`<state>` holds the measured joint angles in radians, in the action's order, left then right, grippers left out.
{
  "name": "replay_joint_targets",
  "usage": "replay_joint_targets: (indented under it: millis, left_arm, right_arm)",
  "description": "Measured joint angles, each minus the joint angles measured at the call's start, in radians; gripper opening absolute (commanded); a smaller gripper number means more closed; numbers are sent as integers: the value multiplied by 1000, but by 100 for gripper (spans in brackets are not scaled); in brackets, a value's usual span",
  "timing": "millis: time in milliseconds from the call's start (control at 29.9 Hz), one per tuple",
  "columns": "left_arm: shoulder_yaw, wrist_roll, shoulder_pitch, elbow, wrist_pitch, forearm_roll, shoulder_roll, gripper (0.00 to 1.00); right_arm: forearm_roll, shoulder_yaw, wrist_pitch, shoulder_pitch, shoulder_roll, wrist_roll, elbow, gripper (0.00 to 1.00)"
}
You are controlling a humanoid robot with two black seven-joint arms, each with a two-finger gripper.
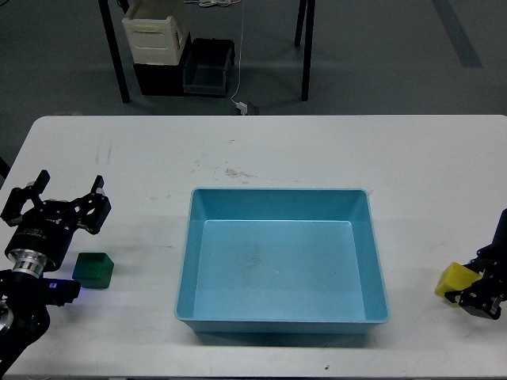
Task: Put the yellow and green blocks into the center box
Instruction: 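Lift the yellow cube with the right gripper over the blue tray, then release the yellow cube into the tray and raise the right arm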
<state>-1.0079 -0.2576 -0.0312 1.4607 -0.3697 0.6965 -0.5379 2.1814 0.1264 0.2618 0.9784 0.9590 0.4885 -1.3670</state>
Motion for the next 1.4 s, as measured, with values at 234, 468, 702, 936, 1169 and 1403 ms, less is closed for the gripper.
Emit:
replay_joint_targets:
  millis: [234, 468, 702, 936, 1169, 1403]
  left_arm:
    - [0, 0, 4, 0, 0, 0, 1, 100]
    - [0, 0, 8, 0, 0, 0, 1, 100]
    - [1, 0, 34, -11, 4, 0, 0, 100]
    - [0, 2, 60, -23, 1, 5, -5, 100]
    - [-45, 7, 62, -23, 1, 6, -8, 100]
    - [-87, 12, 57, -20, -25, 4, -23, 100]
  right_arm:
    - [0, -8, 0, 113, 5, 0, 27, 1]
    - [0, -21, -2, 398, -1, 0, 39, 1]
    - [-80, 5, 20, 595, -151, 0, -15, 1]
    - [-144, 118, 161, 682, -422, 0, -47, 1]
    - [-165, 211, 178, 687, -604, 0, -42, 14]
    - [-165, 286, 186, 677, -663, 0, -36, 74]
